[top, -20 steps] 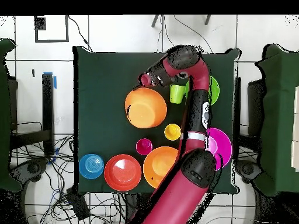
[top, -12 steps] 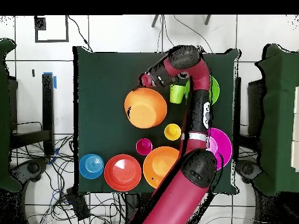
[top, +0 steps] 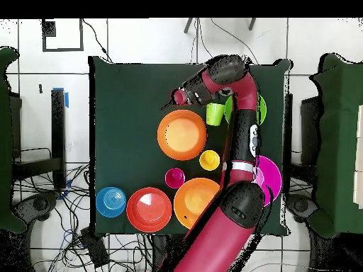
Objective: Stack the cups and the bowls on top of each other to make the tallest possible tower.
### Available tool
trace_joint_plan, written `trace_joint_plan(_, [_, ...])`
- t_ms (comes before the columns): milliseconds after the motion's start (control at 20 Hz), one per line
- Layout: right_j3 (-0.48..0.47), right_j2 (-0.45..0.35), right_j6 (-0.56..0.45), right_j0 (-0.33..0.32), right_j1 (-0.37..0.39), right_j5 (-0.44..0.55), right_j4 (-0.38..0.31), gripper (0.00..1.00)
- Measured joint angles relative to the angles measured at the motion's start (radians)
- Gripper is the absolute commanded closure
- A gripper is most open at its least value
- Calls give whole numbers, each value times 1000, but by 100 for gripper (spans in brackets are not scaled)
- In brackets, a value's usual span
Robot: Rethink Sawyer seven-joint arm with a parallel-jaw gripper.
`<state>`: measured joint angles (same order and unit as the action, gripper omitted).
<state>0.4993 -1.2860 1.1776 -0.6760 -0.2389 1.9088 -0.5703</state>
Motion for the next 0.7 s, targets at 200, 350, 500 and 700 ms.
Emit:
trace_joint_plan(200, [13,2,0,-4,5,-32,22,0])
trace_joint_plan(350, [42,5,0,-14,12,-103,27,0])
trace_joint_plan(500, [110,26,0,-35,47,-266,24,0])
trace_joint_plan(700, [221,76,0,-56,148,-442,8,0])
